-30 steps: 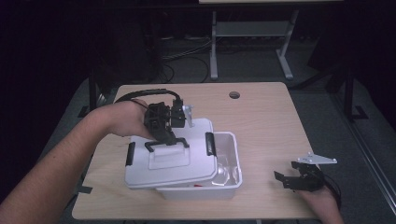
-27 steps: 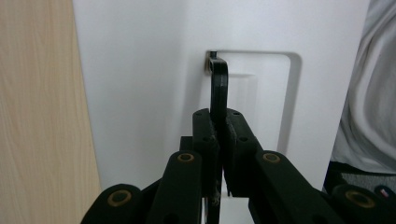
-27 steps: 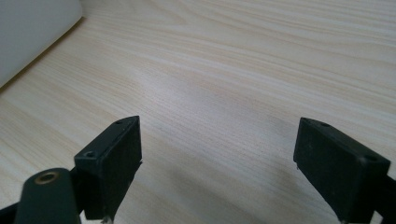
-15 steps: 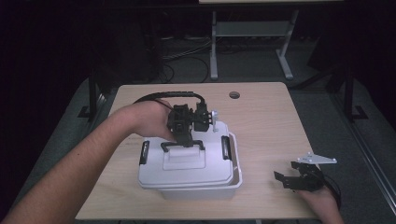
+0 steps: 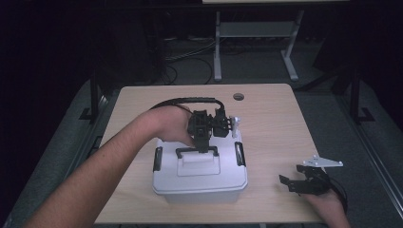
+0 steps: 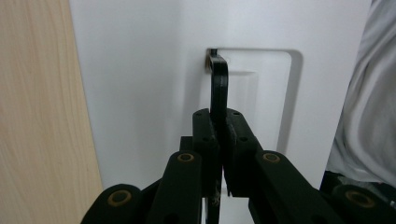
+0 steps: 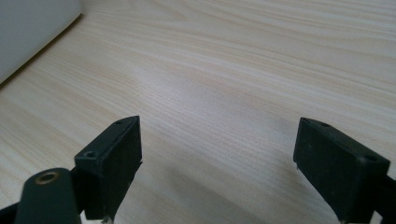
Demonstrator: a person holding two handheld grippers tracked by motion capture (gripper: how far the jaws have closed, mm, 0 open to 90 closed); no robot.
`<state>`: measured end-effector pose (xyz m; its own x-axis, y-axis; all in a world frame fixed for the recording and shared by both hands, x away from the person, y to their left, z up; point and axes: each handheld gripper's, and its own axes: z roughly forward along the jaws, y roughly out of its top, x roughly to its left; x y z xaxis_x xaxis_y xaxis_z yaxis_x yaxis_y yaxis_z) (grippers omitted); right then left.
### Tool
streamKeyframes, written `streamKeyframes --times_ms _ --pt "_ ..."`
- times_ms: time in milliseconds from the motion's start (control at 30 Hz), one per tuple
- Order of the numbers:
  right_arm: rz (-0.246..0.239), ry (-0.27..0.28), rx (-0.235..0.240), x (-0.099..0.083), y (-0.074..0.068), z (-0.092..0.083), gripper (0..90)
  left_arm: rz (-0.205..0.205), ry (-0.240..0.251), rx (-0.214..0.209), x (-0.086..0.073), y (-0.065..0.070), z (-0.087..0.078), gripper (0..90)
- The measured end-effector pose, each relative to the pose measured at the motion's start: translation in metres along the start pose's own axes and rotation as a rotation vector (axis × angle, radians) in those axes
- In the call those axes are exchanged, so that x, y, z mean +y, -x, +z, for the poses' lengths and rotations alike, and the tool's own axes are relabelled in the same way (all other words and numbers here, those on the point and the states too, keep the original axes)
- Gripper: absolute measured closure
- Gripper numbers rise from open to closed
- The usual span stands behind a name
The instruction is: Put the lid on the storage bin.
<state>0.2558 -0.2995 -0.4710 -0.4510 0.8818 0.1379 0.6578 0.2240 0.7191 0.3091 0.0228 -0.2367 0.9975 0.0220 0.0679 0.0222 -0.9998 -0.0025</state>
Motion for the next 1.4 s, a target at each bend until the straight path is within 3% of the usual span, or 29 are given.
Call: streamKeyframes --times_ms 567,900,1133,1400 --pt "-0.004 -0.012 0.010 0.000 -0.001 0.001 14.9 0.010 -0.025 0.005 0.015 -0.001 0.015 84.2" --pt "-0.009 -0.014 0.007 -0.001 -0.001 0.001 15.1 0.020 -0.039 0.007 0.010 -0.002 0.023 84.0" --pt "-0.004 -0.017 0.010 -0.002 -0.002 0.002 15.1 0.021 -0.004 0.002 0.006 -0.003 0.023 83.9" --pt "-0.003 -0.023 0.009 -0.002 -0.002 0.003 15.1 0.021 -0.010 -0.013 0.007 -0.005 0.023 83.9"
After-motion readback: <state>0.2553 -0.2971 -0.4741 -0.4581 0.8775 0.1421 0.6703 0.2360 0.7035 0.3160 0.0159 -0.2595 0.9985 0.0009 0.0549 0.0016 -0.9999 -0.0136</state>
